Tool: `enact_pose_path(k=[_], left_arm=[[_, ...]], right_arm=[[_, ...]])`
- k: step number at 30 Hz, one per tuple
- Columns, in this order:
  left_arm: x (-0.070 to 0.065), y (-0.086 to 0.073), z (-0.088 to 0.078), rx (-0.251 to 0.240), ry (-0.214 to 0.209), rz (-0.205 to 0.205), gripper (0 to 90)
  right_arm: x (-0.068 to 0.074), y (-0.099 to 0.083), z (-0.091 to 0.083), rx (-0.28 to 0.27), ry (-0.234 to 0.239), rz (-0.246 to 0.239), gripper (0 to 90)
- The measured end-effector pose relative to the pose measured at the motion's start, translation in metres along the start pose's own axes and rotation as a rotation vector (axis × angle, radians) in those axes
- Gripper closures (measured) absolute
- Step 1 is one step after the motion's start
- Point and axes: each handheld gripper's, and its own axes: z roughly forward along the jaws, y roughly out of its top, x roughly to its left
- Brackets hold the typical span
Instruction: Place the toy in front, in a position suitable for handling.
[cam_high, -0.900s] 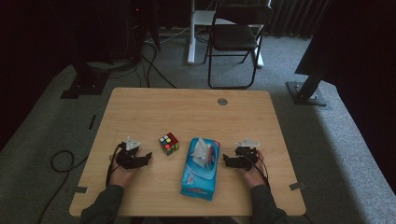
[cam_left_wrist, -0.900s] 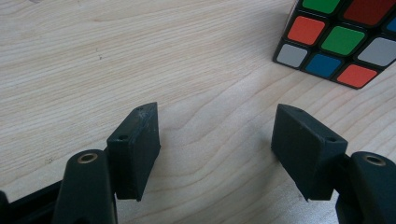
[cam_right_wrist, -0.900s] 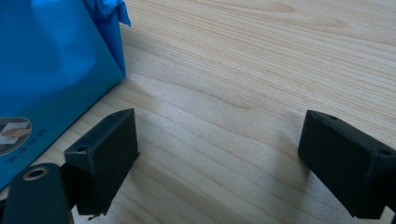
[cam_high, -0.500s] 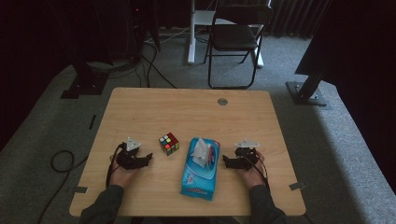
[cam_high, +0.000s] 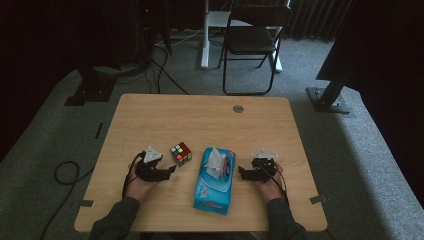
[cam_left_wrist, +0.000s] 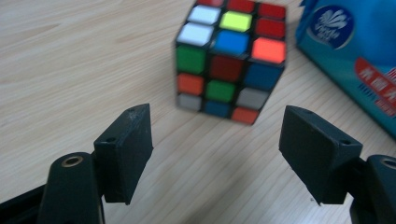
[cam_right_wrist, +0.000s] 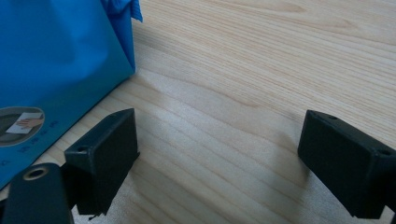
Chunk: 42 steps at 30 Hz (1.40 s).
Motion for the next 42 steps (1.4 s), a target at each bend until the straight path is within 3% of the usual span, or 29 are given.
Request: enact_pose_path(k=[9, 16, 28, 32, 34, 37, 42], left_arm=[[-0.003, 0.016, 0.022, 0.031, 0.014, 0.013, 20.6], [-0.003, 0.028, 0.032, 0.045, 0.001, 0.054, 32.4], [-0.016, 0.053, 0.061, 0.060, -0.038, 0.091, 33.0], [-0.020, 0.059, 0.068, 0.065, -0.045, 0.080, 32.9], [-0.019, 0.059, 0.065, 0.057, -0.054, 0.049, 31.7], [-0.018, 0.058, 0.058, 0.048, -0.047, 0.041, 30.0], [-0.021, 0.052, 0.022, -0.018, -0.058, 0.015, 28.6]], right_arm=[[0.000, 0.000, 0.000, -0.001, 0.000, 0.000, 11.7], [0.000, 0.000, 0.000, -0.001, 0.000, 0.001, 11.7], [0.000, 0.000, 0.000, -0.001, 0.000, 0.001, 11.7], [0.000, 0.000, 0.000, -0.001, 0.000, 0.001, 11.7], [0.000, 0.000, 0.000, -0.001, 0.000, 0.001, 11.7], [0.000, 0.000, 0.000, -0.001, 0.000, 0.001, 11.7], [0.000, 0.000, -0.001, -0.001, 0.001, 0.000, 13.2]])
